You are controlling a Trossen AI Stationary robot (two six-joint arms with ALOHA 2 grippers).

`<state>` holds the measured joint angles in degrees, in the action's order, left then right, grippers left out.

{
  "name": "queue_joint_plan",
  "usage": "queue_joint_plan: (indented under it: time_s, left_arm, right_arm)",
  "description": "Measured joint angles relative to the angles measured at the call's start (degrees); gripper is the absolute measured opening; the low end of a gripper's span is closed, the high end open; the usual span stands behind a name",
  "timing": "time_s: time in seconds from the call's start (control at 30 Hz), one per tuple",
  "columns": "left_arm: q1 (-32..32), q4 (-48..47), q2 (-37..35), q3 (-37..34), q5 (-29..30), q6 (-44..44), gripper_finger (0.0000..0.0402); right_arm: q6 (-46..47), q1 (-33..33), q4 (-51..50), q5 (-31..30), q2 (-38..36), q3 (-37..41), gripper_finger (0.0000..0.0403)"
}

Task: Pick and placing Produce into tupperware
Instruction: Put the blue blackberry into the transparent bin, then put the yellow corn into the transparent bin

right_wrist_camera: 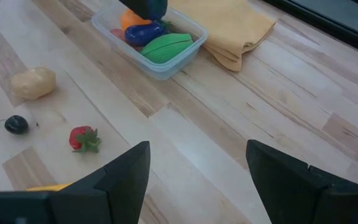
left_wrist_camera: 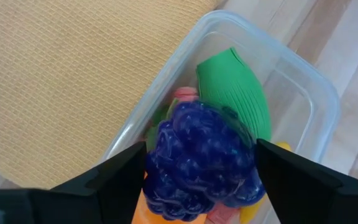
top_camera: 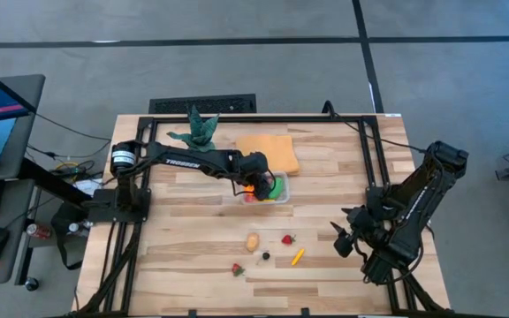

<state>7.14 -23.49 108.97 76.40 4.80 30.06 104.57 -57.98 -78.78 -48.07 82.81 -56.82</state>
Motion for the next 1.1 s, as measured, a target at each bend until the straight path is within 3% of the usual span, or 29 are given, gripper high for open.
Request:
queue_joint_plan:
  time_s: [0.27, 0.6, 1.1]
  left_arm:
    - [0.39, -1.05, -0.06, 0.0, -0.43, -2.06, 0.0322]
    - [2.25, -5.9, -0.33, 0.32, -1.53, -3.09, 0.0324]
    - [2.23, -10.68, -0.32, 11.57, 1.8, -9.33, 0.032]
  right_arm:
    - [0.0, 0.0, 0.24, 0.0, 0.0, 0.0, 0.026]
    - [0.0, 0.0, 1.14, 0.02, 0.0, 0.02, 0.026]
    - [-0.02, 0.0, 1.29, 0.01, 0.0, 0.02, 0.026]
